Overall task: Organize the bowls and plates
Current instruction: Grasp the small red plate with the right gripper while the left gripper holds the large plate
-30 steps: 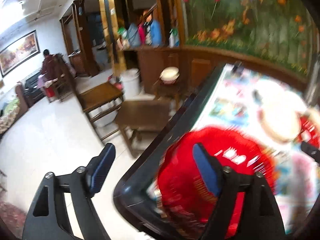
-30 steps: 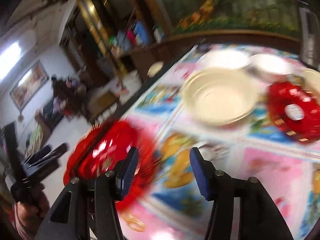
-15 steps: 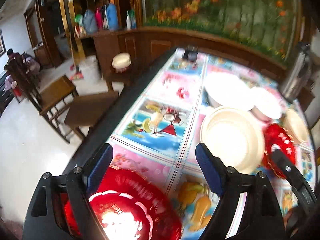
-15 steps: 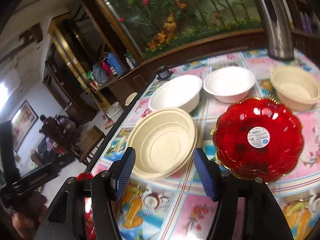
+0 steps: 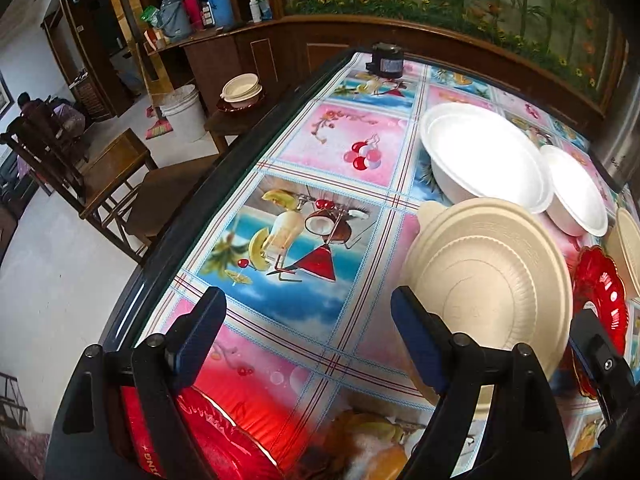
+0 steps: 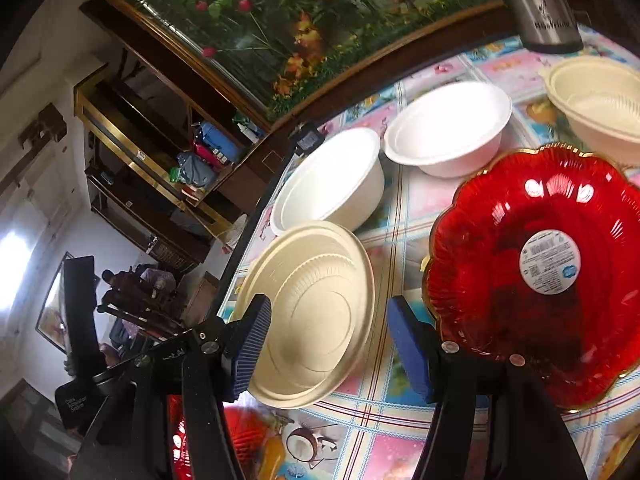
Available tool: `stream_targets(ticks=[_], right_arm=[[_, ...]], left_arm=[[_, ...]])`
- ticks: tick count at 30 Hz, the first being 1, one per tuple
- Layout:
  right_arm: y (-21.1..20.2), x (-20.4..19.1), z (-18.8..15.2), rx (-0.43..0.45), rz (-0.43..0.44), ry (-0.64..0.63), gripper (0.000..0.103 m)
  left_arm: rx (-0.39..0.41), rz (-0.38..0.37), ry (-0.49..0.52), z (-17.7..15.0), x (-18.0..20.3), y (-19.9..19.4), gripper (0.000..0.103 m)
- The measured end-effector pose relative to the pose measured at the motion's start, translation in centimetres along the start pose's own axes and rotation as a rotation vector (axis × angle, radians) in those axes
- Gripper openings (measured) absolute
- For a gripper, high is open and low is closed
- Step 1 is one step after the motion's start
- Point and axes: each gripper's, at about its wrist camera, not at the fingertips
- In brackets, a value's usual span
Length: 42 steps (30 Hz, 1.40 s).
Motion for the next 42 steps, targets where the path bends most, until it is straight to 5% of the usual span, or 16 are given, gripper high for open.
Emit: stream_targets(ticks=[9, 16, 21, 29, 34, 37, 42], right_arm=[[1.3, 0.5, 0.1, -0.026, -0.009, 0.035, 0.059], [1.8, 0.4, 0.0, -0.043, -0.029, 0.026, 0.023], [1.8, 0.0, -0.2, -0.035, -0.057, 0.008, 0.012], [1.3, 0.0, -0.2, -0.028, -0.051, 0.008, 0.017], [-1.2, 0.5, 0.4, 0.008, -0.027, 0.039, 0.033], [-4.1, 1.4, 1.5, 0.082, -0.029, 0.031, 0.033], [-8.9, 5.4, 3.2, 0.174, -0.094, 0.027, 0.038]], left_arm=[[-0.030, -0.003, 0.018, -0.4, 1.1, 0.8, 0.085], [-0.032, -0.035, 0.023, -0.5, 1.6, 0.4, 0.085], [-0.027, -0.033, 0.067, -1.0, 2.8, 0.4, 0.085], [0.005, -0.023, 0.065, -1.1, 3.0, -0.6, 0.085], [0.163, 0.020, 0.063, -1.1, 3.1, -5.0, 0.085], [0.222, -0.043, 0.100, -1.1, 4.4, -7.9, 0.085], [0.146, -0.169, 0.199, -2.0, 9.2, -8.5, 0.085]])
Point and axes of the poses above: each gripper's, at about its wrist camera, not at the fingertips, and y roughly the way its jaws point, x to its right, z to its top, and after that the axes turned 5 degrees about -y, right-handed
